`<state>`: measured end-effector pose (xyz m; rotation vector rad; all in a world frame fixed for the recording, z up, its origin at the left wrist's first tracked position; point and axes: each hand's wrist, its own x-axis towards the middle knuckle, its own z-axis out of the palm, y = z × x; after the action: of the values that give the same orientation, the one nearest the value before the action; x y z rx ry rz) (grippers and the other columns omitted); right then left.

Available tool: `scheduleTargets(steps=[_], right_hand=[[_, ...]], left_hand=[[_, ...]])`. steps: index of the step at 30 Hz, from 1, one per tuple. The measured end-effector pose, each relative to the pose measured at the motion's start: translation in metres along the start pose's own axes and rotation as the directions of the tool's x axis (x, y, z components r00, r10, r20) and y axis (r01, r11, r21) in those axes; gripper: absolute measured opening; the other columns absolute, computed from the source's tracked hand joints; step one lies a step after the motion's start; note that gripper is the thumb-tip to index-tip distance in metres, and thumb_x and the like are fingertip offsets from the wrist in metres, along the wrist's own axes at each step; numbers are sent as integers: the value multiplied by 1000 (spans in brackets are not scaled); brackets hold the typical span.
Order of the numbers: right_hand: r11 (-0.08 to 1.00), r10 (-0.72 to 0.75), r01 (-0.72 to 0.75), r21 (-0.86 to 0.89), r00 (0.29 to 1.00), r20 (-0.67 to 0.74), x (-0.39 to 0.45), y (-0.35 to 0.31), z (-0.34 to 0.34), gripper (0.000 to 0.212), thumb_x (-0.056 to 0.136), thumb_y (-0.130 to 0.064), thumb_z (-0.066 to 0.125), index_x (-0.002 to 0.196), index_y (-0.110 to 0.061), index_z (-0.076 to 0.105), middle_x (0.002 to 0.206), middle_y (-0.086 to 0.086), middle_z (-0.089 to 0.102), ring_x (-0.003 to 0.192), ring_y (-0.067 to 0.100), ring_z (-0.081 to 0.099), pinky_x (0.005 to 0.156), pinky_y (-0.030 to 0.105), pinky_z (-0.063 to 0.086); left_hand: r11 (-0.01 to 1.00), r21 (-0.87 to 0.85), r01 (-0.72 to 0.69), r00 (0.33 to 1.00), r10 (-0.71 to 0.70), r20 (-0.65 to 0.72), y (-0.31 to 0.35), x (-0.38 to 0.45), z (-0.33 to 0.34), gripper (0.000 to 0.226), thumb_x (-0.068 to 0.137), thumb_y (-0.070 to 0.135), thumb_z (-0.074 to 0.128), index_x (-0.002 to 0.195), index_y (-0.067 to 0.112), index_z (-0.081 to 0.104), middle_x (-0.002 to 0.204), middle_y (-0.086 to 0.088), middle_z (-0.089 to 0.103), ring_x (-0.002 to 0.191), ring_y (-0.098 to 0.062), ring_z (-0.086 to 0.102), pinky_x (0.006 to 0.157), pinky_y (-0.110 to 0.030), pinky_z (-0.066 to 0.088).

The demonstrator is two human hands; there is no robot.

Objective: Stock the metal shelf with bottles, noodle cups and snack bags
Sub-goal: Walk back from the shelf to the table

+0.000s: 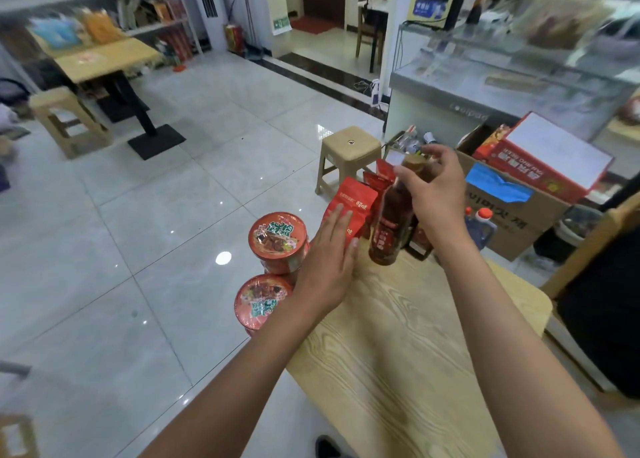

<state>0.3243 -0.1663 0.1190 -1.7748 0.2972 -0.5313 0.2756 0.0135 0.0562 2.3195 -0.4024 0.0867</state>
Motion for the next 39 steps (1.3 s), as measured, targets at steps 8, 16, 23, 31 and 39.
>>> scheduleTargets(steps=[8,16,23,31,39], right_hand=[[949,-199,144,280,964,179,-53,-119,45,33,85,-21,76,113,-13,61,101,1,72,86,10,71,68,16,54],[876,-376,146,459,803,462,-146,-212,174,30,82,-20,78,108,-10,65,92,1,75,86,13,71,74,27,57],[867,-434,27,498,533,726,-291,-290,290,40,82,-35,77,115,-16,66,106,-1,73,97,13,70,76,28,58],[818,-484,-283,501,131,865,-549,-363,374,36,100,-42,47,99,-16,72,97,2,76,90,13,71,78,31,56],[831,-528,-323,453,-201,826,-776,-396,406,37,105,-29,37,98,-13,70,97,7,74,92,18,71,78,34,54]], left_hand=[[944,-272,186,974,-214,-75,5,-23,-50,101,69,59,79,148,40,20,152,11,35,136,-10,38,105,-34,38],[897,-384,218,803,-388,-452,-46,-105,-175,83,64,45,88,131,36,41,125,15,53,109,-6,55,93,-36,55],[855,-422,302,459,-518,-722,-104,-248,-300,79,67,33,89,130,38,42,123,17,55,102,-4,58,83,-21,54],[814,-374,444,-22,-408,-913,-134,-491,-419,76,59,35,90,118,49,43,109,25,56,100,0,59,85,-31,54],[718,-370,589,-379,-158,-912,-107,-688,-503,76,53,33,92,113,46,47,110,17,63,98,-4,63,87,-37,55]])
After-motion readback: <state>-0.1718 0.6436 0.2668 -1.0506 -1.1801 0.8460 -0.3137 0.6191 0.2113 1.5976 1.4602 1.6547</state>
